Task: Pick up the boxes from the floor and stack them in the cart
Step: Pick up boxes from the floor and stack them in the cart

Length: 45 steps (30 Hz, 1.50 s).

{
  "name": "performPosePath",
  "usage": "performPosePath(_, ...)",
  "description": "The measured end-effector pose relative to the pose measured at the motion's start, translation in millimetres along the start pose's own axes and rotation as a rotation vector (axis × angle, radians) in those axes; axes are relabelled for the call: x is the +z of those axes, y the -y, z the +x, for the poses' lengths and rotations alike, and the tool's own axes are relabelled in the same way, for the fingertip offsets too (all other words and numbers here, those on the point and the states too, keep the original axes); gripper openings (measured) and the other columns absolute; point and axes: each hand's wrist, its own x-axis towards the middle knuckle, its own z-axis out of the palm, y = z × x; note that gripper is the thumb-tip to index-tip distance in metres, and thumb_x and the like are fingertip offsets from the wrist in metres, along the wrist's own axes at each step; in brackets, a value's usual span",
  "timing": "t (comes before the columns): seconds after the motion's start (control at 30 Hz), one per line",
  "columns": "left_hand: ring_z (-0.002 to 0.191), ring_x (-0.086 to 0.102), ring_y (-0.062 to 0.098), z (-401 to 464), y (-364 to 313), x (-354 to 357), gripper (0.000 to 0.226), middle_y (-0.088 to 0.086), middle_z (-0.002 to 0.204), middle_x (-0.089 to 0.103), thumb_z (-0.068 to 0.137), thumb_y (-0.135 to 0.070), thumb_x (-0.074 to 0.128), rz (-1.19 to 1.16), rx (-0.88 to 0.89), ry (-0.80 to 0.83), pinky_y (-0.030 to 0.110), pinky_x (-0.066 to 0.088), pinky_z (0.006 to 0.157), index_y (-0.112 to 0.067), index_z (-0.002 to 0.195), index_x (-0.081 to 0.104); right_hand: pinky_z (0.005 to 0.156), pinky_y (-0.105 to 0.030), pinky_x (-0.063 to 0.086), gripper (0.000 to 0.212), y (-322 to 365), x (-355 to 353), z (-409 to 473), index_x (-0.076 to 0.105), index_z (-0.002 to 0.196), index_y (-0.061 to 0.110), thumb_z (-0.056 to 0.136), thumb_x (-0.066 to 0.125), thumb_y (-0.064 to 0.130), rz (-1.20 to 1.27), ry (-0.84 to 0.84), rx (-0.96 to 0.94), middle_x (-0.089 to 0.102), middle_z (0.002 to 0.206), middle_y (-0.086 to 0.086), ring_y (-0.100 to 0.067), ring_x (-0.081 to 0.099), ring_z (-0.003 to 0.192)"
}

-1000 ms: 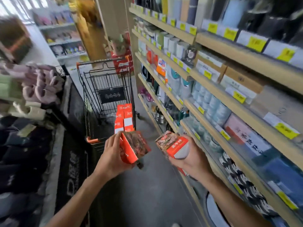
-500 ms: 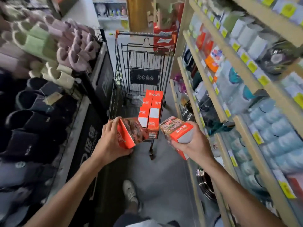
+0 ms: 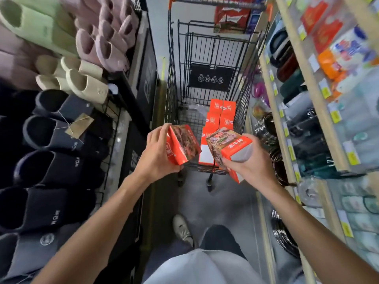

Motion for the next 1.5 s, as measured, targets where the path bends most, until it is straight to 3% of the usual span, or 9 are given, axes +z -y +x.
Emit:
performPosePath(0.23, 0.141, 0.021, 0.018, 89, 8, -3, 0.136, 0.001, 0.151, 0.027, 0.050, -0.036, 0.097, 0.027, -0.009, 0.027, 0.036, 0.028, 0.115, -0.014, 0.155, 0.013, 0.077, -0.025, 0.046, 0.089, 12, 11, 85, 0.045, 0.133, 0.037, 0.059, 0.092, 0.051, -0.035, 0.009, 0.020, 0.060, 0.107, 0.018, -0.006, 0.059, 0.095)
performPosePath(0.4, 0.143, 0.019, 0.016, 168, 8, 3, 0.135, -0.002, 0.151, 0.026, 0.051, -0.037, 0.096, 0.060, -0.029, 0.069, 0.044, 0.035, 0.112, -0.018, 0.154, 0.011, 0.081, -0.036, 0.057, 0.089, 10, 20, 167, 0.040, 0.130, 0.045, 0.056, 0.088, 0.062, -0.003, 0.037, 0.047, 0.061, 0.105, 0.020, -0.010, 0.064, 0.096)
performPosePath(0.53, 0.143, 0.019, 0.017, 225, 14, 15, 0.134, -0.002, 0.151, 0.026, 0.051, -0.038, 0.096, 0.090, -0.050, 0.112, 0.045, 0.036, 0.112, -0.018, 0.154, 0.012, 0.067, -0.009, 0.041, 0.089, 8, 24, 225, 0.045, 0.135, 0.034, 0.062, 0.093, 0.046, 0.019, 0.045, 0.078, 0.057, 0.104, 0.016, -0.007, 0.056, 0.091)
performPosePath(0.6, 0.143, 0.017, 0.016, 249, 17, 24, 0.134, -0.004, 0.152, 0.025, 0.052, -0.037, 0.096, 0.098, -0.059, 0.132, 0.042, 0.035, 0.111, -0.019, 0.154, 0.011, 0.064, -0.005, 0.036, 0.089, 2, 28, 250, 0.045, 0.136, 0.032, 0.062, 0.094, 0.043, 0.036, 0.055, 0.096, 0.057, 0.104, 0.018, -0.005, 0.055, 0.091)
performPosePath(0.77, 0.141, 0.017, 0.020, 295, 34, 51, 0.133, -0.004, 0.149, 0.028, 0.049, -0.039, 0.095, 0.117, -0.056, 0.206, 0.046, 0.038, 0.110, -0.019, 0.153, 0.015, 0.068, -0.016, 0.042, 0.088, -13, 39, 298, 0.046, 0.134, 0.034, 0.060, 0.093, 0.045, 0.047, 0.076, 0.160, 0.062, 0.105, 0.016, -0.007, 0.060, 0.091)
performPosePath(0.97, 0.139, 0.011, 0.027, 352, 67, 92, 0.133, 0.004, 0.147, 0.022, 0.045, -0.035, 0.096, 0.169, -0.065, 0.298, 0.054, 0.040, 0.109, -0.020, 0.152, 0.019, 0.071, -0.013, 0.044, 0.089, -40, 60, 341, 0.046, 0.135, 0.034, 0.061, 0.093, 0.047, 0.062, 0.068, 0.208, 0.064, 0.112, 0.014, -0.005, 0.060, 0.094)
performPosePath(1.1, 0.136, 0.011, 0.029, 391, 94, 129, 0.135, 0.007, 0.145, 0.020, 0.048, -0.032, 0.096, 0.171, -0.091, 0.382, 0.053, 0.037, 0.109, -0.024, 0.154, 0.013, 0.088, -0.032, 0.055, 0.093, -65, 80, 363, 0.043, 0.136, 0.037, 0.058, 0.093, 0.052, 0.077, 0.040, 0.248, 0.064, 0.120, 0.012, -0.008, 0.063, 0.104)
performPosePath(1.27, 0.139, 0.014, 0.036, 443, 129, 176, 0.138, 0.003, 0.151, 0.015, 0.053, -0.032, 0.095, 0.197, -0.116, 0.516, 0.056, 0.037, 0.109, -0.032, 0.156, 0.002, 0.089, -0.027, 0.052, 0.092, -85, 100, 383, 0.041, 0.136, 0.040, 0.061, 0.093, 0.051, 0.067, -0.020, 0.293, 0.061, 0.117, 0.016, -0.006, 0.060, 0.105)
performPosePath(1.5, 0.140, 0.026, 0.041, 499, 152, 236, 0.141, 0.005, 0.156, 0.009, 0.056, -0.025, 0.095, 0.275, -0.062, 0.606, 0.059, 0.040, 0.108, -0.039, 0.155, -0.005, 0.091, -0.035, 0.056, 0.092, -108, 126, 398, 0.041, 0.135, 0.043, 0.060, 0.094, 0.050, 0.121, -0.071, 0.329, 0.059, 0.112, 0.024, 0.002, 0.060, 0.103)
